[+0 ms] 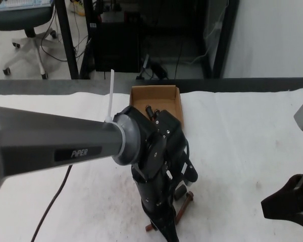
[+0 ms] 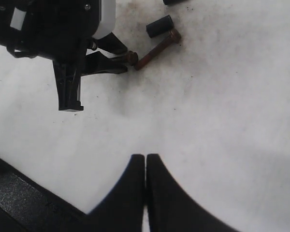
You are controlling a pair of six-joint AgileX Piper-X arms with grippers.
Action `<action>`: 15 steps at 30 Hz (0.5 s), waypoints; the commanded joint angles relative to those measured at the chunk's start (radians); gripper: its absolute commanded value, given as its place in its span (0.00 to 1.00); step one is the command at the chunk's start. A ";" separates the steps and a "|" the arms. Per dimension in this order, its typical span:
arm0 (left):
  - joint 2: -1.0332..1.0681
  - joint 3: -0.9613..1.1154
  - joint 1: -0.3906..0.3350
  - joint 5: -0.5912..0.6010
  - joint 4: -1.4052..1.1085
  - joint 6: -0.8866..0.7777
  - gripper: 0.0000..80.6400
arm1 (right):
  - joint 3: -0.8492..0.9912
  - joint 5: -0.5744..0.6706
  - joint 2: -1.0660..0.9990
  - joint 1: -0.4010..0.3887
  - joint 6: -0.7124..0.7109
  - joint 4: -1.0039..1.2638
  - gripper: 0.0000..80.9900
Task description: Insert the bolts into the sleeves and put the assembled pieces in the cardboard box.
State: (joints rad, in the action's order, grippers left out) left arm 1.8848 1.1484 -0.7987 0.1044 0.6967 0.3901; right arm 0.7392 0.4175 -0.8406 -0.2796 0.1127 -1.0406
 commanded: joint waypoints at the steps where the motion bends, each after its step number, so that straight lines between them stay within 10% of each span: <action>1: 0.023 0.002 0.003 -0.021 -0.042 0.010 0.38 | 0.001 0.009 0.007 0.002 0.000 -0.004 0.01; 15: 0.044 0.002 0.003 -0.021 -0.048 0.037 0.38 | 0.001 0.009 0.007 0.002 0.000 -0.004 0.01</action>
State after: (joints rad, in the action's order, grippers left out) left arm 1.8964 1.1548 -0.7987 0.1037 0.6695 0.4263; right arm 0.7392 0.4175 -0.8406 -0.2796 0.1127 -1.0406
